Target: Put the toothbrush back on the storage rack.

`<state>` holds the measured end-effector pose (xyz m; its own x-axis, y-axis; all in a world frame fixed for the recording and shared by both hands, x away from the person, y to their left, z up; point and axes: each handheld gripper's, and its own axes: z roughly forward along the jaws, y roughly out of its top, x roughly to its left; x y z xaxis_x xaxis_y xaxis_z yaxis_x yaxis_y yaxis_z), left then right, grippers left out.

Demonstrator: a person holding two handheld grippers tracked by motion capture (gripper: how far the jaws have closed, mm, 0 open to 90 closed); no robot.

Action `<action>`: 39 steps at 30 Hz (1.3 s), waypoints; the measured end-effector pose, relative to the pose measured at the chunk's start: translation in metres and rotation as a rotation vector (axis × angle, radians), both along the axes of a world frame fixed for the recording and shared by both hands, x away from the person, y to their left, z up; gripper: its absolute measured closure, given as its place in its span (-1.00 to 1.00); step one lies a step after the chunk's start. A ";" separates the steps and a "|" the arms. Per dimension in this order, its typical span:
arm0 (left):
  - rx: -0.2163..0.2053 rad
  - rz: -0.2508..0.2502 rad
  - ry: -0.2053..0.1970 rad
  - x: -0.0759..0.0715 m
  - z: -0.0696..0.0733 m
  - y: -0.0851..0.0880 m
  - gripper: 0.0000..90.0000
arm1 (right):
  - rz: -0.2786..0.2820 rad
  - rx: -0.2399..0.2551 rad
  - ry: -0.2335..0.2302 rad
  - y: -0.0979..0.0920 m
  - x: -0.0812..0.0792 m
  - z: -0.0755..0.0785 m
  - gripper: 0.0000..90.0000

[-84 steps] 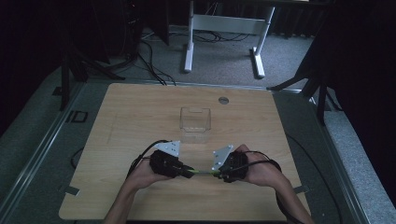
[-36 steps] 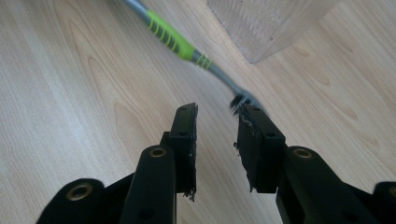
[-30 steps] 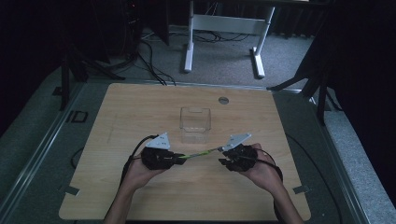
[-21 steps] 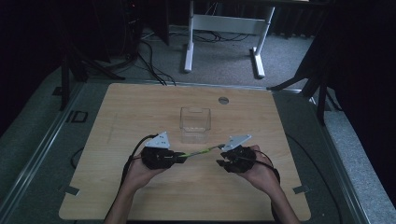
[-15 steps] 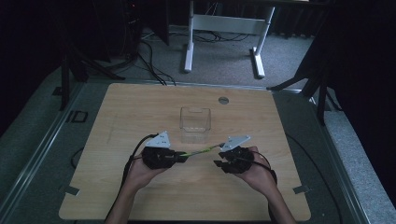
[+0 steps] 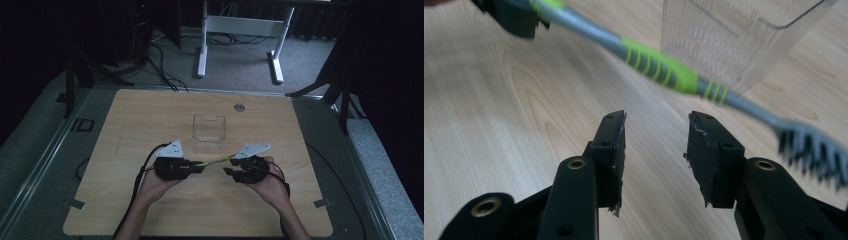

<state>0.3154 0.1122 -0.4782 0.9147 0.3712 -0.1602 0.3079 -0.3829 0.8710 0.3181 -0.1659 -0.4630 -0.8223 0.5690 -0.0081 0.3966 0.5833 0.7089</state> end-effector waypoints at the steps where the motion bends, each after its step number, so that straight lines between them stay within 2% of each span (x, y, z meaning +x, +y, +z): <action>1: -0.004 -0.001 -0.002 0.000 0.000 -0.001 0.80 | -0.001 0.008 -0.001 0.000 0.000 0.000 0.31; 5: -0.014 -0.011 -0.005 -0.001 0.000 -0.002 0.80 | -0.001 0.022 -0.002 0.000 0.001 0.001 0.30; 11: 0.003 -0.023 -0.005 -0.001 -0.003 -0.004 0.80 | -0.002 0.079 0.000 -0.003 0.001 0.007 0.23; 15: 0.022 -0.029 -0.008 -0.001 -0.005 -0.006 0.79 | 0.002 0.089 -0.006 -0.004 0.000 0.008 0.19; 20: 0.078 -0.047 -0.015 -0.002 -0.013 -0.015 0.78 | 0.016 0.160 0.002 -0.007 0.000 0.014 0.19; 23: 0.089 -0.062 -0.017 -0.003 -0.016 -0.019 0.78 | 0.022 0.198 0.007 -0.007 0.000 0.018 0.20; 26: 0.081 -0.078 -0.021 -0.005 -0.018 -0.023 0.78 | 0.025 0.230 0.009 -0.007 0.000 0.022 0.26; 28: 0.093 -0.084 -0.022 -0.006 -0.018 -0.027 0.78 | 0.028 0.242 0.004 -0.006 0.001 0.023 0.33; 31: 0.099 -0.090 -0.020 -0.006 -0.020 -0.030 0.78 | 0.050 0.284 0.025 -0.008 0.001 0.026 0.44; 35: 0.141 -0.090 -0.029 -0.006 -0.023 -0.035 0.77 | 0.088 0.294 0.040 -0.007 0.000 0.028 0.60; 39: 0.160 -0.097 -0.032 -0.007 -0.025 -0.040 0.77 | 0.109 0.308 0.056 -0.005 0.000 0.028 0.66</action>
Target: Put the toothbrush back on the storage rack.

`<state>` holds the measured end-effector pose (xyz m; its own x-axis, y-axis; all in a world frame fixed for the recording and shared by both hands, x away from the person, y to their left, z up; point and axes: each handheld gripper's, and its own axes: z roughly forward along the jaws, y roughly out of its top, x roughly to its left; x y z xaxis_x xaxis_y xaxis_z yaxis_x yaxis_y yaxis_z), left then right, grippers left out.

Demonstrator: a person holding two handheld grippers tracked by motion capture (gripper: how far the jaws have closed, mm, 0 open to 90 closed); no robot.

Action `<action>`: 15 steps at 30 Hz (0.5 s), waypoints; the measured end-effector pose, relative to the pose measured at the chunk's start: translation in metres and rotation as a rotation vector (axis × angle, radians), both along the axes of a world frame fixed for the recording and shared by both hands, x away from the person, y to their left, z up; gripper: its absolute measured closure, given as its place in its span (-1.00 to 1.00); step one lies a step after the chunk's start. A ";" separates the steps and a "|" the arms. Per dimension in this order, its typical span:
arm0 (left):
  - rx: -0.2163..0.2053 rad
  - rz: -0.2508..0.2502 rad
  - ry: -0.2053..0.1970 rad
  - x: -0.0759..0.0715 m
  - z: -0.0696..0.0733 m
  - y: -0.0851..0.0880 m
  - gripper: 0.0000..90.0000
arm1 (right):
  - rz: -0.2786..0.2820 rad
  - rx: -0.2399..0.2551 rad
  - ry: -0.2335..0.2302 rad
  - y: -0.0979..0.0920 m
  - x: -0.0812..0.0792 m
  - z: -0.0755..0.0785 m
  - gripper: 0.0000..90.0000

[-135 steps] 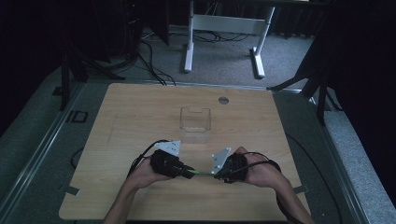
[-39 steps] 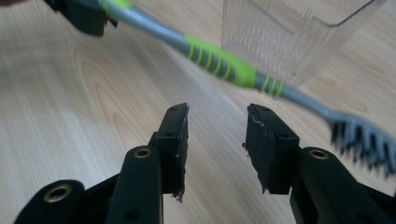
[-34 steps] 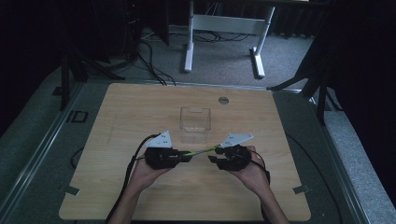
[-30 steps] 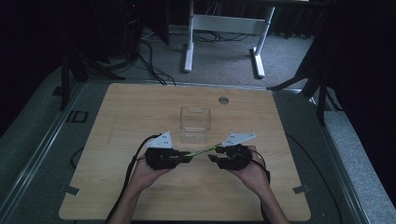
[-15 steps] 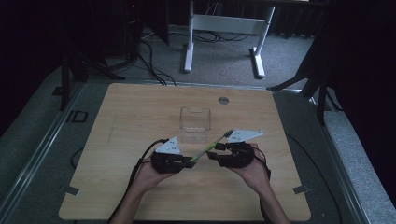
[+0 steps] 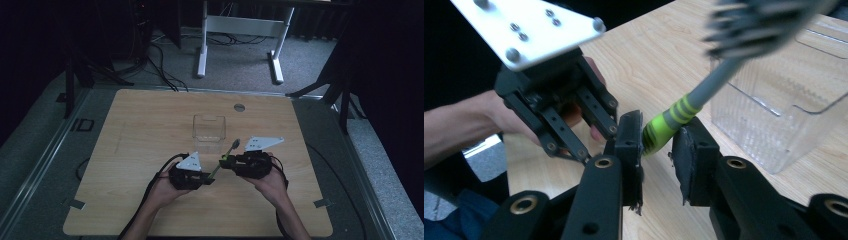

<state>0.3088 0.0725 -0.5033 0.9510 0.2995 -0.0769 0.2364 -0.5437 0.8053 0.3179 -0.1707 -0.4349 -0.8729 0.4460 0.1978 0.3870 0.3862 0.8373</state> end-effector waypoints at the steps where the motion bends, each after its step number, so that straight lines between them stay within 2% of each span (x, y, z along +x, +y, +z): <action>1: 0.000 -0.001 -0.003 0.000 -0.001 -0.001 0.77 | 0.008 0.006 0.005 0.001 0.000 0.000 0.68; 9: 0.007 0.005 -0.018 0.000 0.000 -0.002 0.73 | 0.061 0.040 0.026 0.003 -0.001 0.003 0.77; 15: -0.003 0.029 -0.019 0.000 0.000 -0.001 0.52 | 0.069 0.044 0.021 0.003 -0.002 0.005 0.78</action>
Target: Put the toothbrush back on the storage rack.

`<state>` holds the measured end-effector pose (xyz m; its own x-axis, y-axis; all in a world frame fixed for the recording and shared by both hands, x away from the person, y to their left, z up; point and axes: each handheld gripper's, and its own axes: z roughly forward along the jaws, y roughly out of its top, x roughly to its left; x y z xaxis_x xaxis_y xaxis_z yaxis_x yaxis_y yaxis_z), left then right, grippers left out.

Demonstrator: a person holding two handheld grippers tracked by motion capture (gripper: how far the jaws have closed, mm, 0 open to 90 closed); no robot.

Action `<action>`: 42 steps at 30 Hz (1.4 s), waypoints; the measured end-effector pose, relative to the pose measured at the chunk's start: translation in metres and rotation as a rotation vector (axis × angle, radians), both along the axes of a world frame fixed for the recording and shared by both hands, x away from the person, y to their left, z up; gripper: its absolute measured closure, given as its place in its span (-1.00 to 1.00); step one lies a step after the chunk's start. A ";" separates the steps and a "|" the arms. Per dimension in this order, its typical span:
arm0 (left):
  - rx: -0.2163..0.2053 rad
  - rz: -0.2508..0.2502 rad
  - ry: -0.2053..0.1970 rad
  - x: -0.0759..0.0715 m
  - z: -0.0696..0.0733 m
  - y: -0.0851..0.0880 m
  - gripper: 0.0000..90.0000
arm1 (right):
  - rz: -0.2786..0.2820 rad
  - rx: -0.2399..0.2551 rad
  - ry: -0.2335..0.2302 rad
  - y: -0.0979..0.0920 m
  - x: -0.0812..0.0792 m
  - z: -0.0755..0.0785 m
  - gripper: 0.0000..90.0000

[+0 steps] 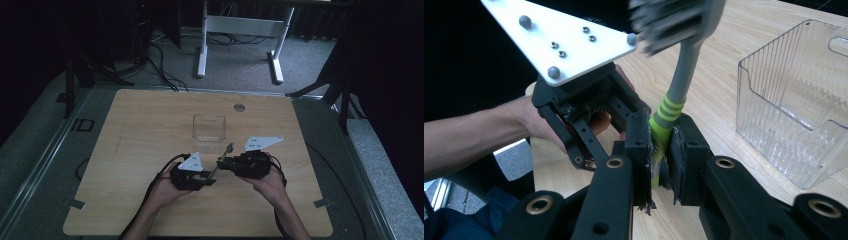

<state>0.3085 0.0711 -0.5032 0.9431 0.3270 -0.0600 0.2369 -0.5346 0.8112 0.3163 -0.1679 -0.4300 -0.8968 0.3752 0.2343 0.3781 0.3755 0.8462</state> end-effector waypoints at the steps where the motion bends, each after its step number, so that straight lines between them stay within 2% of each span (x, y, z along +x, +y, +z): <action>1: -0.002 0.010 0.001 0.000 0.000 0.001 0.43 | -0.002 -0.002 -0.002 0.000 0.000 0.000 0.78; 4: -0.023 0.030 0.001 0.001 0.001 0.005 0.32 | -0.010 0.002 -0.009 -0.002 0.000 0.002 0.79; 8: -0.032 0.050 -0.009 0.001 0.002 0.011 0.27 | -0.025 0.005 -0.013 -0.005 0.002 0.002 0.78; 27: -0.052 0.111 -0.027 0.000 0.002 0.029 0.28 | -0.087 0.013 -0.027 -0.016 0.010 0.002 0.79; 32: -0.057 0.129 -0.032 0.000 0.002 0.032 0.28 | -0.105 0.007 -0.043 -0.017 0.012 0.003 0.78; 42: -0.056 0.183 -0.037 -0.001 -0.002 0.038 0.28 | -0.127 0.014 -0.057 -0.018 0.017 0.003 0.79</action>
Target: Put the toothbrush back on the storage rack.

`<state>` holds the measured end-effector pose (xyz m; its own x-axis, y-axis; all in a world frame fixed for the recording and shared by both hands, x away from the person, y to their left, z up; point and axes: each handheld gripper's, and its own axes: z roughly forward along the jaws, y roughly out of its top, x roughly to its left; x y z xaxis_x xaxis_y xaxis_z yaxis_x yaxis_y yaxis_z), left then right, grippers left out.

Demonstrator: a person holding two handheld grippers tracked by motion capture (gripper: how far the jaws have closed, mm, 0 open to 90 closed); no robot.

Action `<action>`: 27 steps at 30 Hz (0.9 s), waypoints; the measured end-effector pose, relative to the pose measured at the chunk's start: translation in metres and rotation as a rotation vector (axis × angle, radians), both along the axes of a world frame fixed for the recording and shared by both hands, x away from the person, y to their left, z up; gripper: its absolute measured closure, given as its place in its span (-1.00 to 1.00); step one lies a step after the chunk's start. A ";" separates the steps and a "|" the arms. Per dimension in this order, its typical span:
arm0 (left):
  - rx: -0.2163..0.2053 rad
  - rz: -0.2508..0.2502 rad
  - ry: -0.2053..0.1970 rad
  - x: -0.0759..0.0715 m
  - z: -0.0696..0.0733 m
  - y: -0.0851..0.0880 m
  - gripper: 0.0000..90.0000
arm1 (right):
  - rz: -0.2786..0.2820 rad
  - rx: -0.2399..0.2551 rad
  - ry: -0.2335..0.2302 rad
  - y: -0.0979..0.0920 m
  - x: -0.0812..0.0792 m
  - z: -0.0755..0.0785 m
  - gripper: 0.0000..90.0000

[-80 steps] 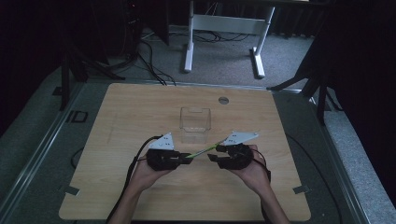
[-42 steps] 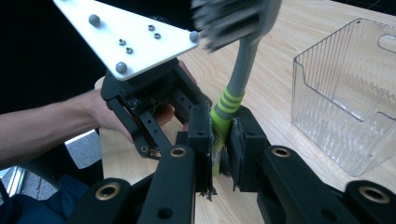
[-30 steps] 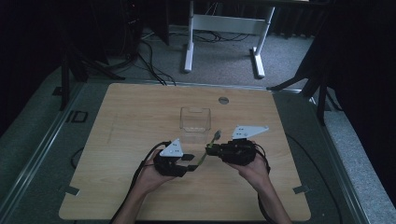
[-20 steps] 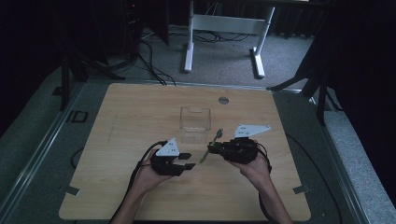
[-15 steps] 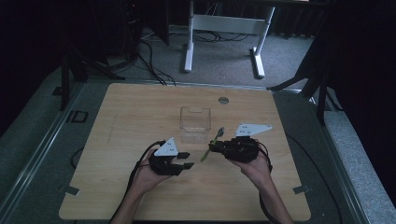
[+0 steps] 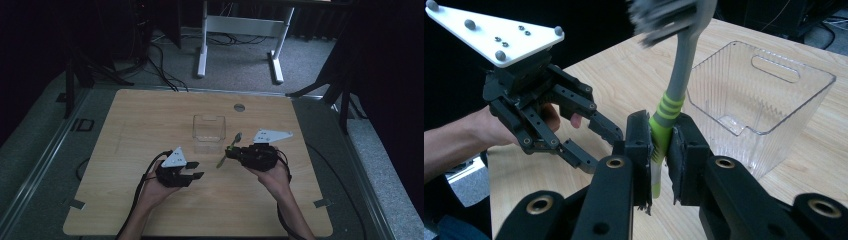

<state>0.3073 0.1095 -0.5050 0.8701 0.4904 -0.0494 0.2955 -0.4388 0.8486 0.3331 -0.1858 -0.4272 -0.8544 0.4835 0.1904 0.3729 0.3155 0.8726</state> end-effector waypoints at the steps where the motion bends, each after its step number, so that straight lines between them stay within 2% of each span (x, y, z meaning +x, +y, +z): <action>1: -0.008 0.005 0.001 0.000 -0.001 0.001 0.28 | -0.002 0.001 0.001 0.000 0.000 0.000 0.78; 19: -0.009 0.052 0.014 -0.002 -0.013 0.009 0.27 | -0.013 0.030 -0.022 0.000 0.008 0.008 0.79; 27: -0.010 0.055 0.011 -0.003 -0.013 0.010 0.27 | -0.020 0.046 -0.036 0.002 0.014 0.012 0.78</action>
<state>0.3046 0.1194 -0.5184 0.8414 0.5367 -0.0640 0.3281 -0.4130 0.8496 0.3469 -0.1839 -0.4150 -0.8514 0.4918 0.1822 0.3470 0.2677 0.8988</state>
